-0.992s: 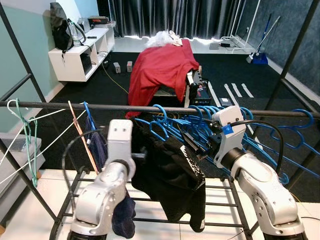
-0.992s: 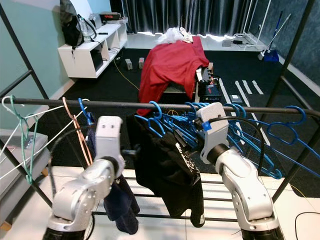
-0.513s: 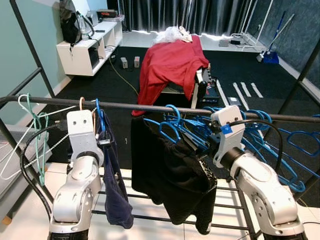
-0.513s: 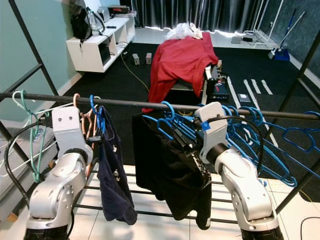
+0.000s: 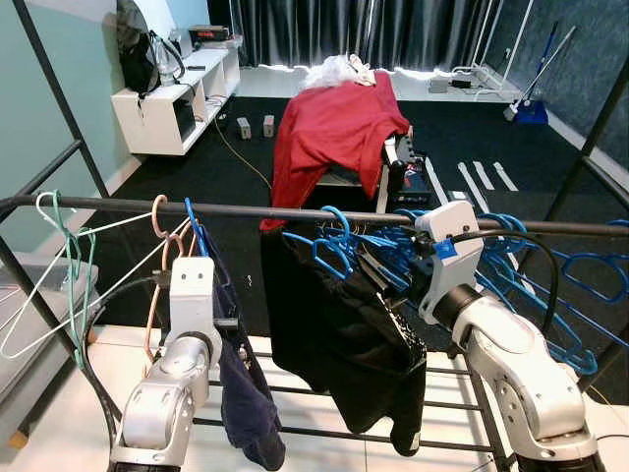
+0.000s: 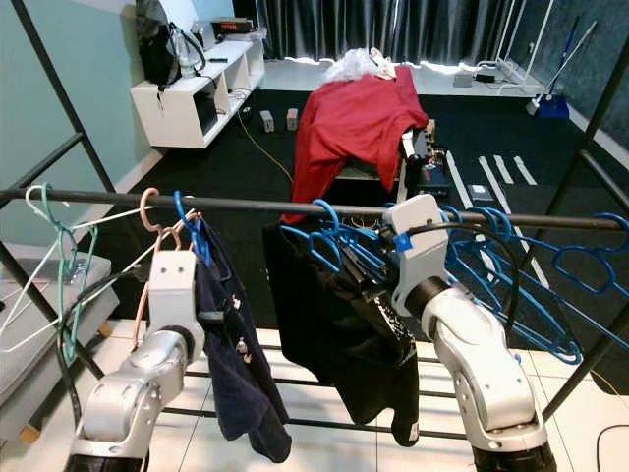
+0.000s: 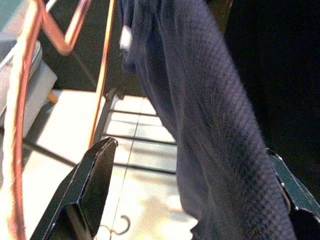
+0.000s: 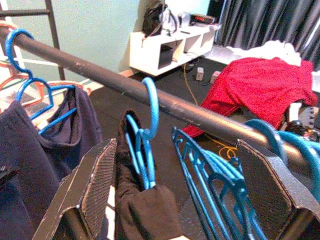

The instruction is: Hang hanger

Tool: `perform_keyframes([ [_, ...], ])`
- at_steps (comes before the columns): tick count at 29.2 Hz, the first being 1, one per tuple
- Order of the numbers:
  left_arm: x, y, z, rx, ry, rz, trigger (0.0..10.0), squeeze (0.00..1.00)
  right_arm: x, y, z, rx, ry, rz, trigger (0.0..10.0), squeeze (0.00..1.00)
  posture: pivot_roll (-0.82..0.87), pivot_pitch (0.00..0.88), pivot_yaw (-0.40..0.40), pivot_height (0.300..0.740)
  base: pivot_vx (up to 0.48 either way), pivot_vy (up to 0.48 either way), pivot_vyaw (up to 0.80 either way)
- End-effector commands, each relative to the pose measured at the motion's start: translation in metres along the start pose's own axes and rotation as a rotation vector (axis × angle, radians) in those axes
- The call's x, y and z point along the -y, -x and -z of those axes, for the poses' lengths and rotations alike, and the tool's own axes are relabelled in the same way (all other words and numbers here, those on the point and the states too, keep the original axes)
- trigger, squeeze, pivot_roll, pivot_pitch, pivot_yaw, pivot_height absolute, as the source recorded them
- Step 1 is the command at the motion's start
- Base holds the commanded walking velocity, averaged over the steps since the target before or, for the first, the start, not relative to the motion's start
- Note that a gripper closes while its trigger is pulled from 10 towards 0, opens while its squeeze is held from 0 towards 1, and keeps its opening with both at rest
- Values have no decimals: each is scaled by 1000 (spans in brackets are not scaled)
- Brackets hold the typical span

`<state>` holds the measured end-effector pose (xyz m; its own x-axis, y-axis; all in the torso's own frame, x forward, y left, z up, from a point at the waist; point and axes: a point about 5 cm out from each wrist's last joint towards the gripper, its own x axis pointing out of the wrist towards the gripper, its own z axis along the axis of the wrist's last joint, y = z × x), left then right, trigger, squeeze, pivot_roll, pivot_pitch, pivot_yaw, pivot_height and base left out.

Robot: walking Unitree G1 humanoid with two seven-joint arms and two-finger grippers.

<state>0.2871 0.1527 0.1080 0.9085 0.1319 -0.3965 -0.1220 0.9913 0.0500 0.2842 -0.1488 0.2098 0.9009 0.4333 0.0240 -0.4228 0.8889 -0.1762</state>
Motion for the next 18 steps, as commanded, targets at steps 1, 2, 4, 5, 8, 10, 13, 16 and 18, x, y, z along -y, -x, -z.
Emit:
perform_keyframes([
  [1, -4, -1, 4, -13, -25, -14, 10000, 0, -1, 0, -2, 3, -1, 1, 10000, 0, -107, 0, 16, 740, 0, 0, 0],
  [2, -7, -5, 11, -32, -63, -32, 10000, 0, 0, 0, -3, 9, -1, 6, 10000, 0, -110, 0, 19, 740, 0, 0, 0],
  [4, -9, -7, 14, -42, -89, -46, 0, 0, 1, 0, -5, 13, -2, 11, 10000, 0, -113, 0, 21, 740, 0, 0, 0],
  [5, -11, -9, 15, -35, -122, -54, 0, 0, 2, 0, -6, 17, -3, 16, 10000, 0, -115, 0, 23, 740, 0, 0, 0],
  [8, -12, -9, 15, -21, -154, -55, 0, 0, 3, 0, -7, 21, -5, 22, 10000, 0, -115, 0, 24, 740, 0, 0, 0],
  [10, -12, -9, 14, -18, -159, -55, 0, 0, 3, 0, -7, 22, -5, 22, 10000, 0, -114, 0, 24, 740, 0, 0, 0],
  [13, -12, -10, 15, -17, -166, -48, 0, 0, 3, 0, -8, 22, -6, 24, 10000, 0, -114, 0, 24, 740, 0, 0, 0],
  [16, -14, -11, 7, 33, -187, -35, 0, 0, 3, -1, -8, 26, -8, 26, 10000, 0, -112, 0, 25, 740, 0, 0, 0],
  [18, -15, -12, 0, 69, -196, -27, 0, 0, 3, -1, -9, 28, -9, 27, 10000, 0, -112, 0, 25, 740, 0, 0, 0],
])
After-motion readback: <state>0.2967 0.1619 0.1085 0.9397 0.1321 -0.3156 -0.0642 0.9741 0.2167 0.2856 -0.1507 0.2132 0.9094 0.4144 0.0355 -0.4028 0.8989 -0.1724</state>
